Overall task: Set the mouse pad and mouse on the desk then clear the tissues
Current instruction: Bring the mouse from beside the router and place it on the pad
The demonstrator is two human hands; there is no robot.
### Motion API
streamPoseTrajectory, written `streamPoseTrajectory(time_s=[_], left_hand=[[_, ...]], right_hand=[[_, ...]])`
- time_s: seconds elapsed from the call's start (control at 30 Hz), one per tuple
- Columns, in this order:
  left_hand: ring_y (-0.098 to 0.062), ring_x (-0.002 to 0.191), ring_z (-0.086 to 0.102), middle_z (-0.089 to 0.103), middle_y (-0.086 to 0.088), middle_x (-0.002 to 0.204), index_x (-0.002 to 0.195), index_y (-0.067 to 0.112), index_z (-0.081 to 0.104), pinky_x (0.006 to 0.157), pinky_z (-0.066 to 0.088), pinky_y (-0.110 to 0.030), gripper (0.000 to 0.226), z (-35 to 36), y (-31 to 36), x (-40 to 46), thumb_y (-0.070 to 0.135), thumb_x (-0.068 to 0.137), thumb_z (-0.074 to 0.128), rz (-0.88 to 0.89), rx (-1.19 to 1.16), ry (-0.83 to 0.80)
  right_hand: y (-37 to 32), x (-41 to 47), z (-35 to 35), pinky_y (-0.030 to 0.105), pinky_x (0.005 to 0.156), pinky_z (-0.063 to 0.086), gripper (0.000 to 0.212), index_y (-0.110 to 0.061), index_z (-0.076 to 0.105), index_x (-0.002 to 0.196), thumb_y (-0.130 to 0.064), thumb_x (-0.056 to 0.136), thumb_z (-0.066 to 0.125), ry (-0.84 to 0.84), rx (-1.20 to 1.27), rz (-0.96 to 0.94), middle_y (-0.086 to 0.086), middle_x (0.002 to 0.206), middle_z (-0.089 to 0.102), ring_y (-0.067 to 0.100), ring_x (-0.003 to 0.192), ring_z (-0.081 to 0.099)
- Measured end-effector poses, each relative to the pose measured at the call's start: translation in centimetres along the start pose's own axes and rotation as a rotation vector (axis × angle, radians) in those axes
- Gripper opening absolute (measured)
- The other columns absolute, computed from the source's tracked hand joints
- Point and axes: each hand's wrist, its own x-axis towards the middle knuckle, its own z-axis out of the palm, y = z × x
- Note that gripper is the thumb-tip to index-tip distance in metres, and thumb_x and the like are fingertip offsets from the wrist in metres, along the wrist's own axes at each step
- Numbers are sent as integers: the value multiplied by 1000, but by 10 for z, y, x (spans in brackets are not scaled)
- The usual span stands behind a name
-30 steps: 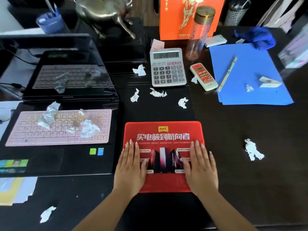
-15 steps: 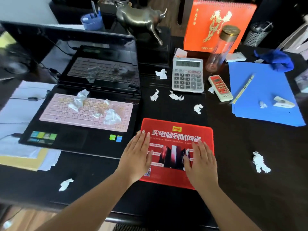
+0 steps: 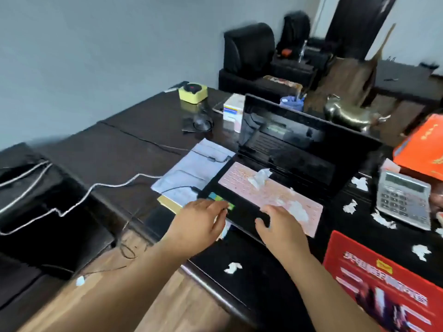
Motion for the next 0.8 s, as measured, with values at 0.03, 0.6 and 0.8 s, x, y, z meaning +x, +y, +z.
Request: streamPoseTrajectory(time_s=[0.03, 0.6, 0.8], left_hand=[[-20, 58, 69, 73, 0, 66, 87, 15, 72, 52, 53, -22, 34, -19, -34, -13, 28, 82, 42, -50, 20, 17], [-24, 96, 62, 68, 0, 102, 108, 19, 59, 77, 48, -33, 31, -160, -292, -234, 34, 94, 35, -860, 129, 109], [-22, 92, 61, 67, 1, 100, 105, 19, 58, 73, 45, -30, 28, -178, -310, -301, 32, 94, 35, -1155, 163, 146]], right_hand=[[-37, 9, 13, 30, 79, 44, 33, -16, 51, 124, -30, 93, 46, -16, -17, -45, 3, 123, 56, 21, 104, 54], [-396, 3, 193, 29, 71, 45, 27, -24, 55, 111, -38, 88, 51, -349, -115, -637, -3, 106, 63, 20, 96, 59], [-468, -20, 243, 29, 70, 46, 29, -25, 54, 114, -39, 88, 52, -463, -166, -897, -4, 103, 63, 18, 94, 59]])
